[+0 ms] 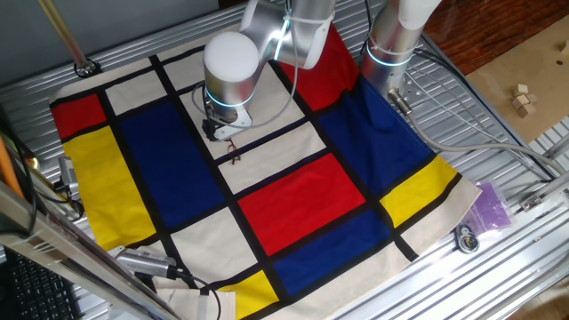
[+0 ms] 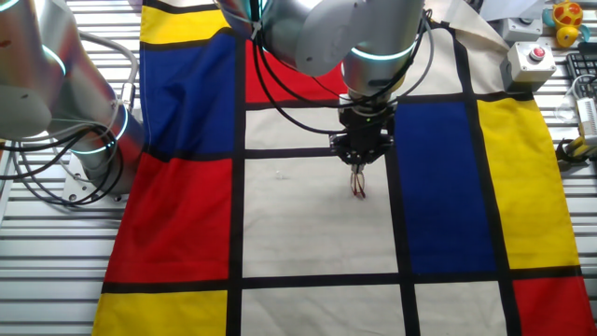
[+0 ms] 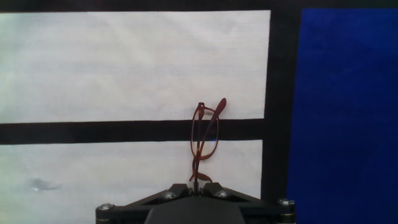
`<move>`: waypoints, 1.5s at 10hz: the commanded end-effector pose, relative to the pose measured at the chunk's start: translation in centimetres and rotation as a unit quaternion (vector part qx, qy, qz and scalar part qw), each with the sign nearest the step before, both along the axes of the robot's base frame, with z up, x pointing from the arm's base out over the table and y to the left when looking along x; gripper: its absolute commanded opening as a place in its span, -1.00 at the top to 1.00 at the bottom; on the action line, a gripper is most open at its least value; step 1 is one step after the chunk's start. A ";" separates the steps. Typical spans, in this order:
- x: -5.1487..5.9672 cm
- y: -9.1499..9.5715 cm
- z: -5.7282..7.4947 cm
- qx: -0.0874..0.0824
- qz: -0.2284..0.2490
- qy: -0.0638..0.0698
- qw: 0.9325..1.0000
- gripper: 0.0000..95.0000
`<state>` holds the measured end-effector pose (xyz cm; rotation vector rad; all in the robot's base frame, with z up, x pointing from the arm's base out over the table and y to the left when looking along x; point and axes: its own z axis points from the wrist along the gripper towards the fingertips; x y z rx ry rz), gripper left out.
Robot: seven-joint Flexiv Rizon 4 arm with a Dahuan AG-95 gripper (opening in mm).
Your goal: Unfold the leg of the glasses (with one hand)
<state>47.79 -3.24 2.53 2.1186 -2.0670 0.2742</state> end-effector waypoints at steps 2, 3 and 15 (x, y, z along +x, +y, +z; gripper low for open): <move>-0.1 0.1 0.3 0.000 -0.006 0.001 1.000 1.00; -0.1 0.1 0.4 0.000 -0.006 0.002 1.000 1.00; 0.5 0.8 2.3 -0.007 -0.051 0.036 0.998 1.00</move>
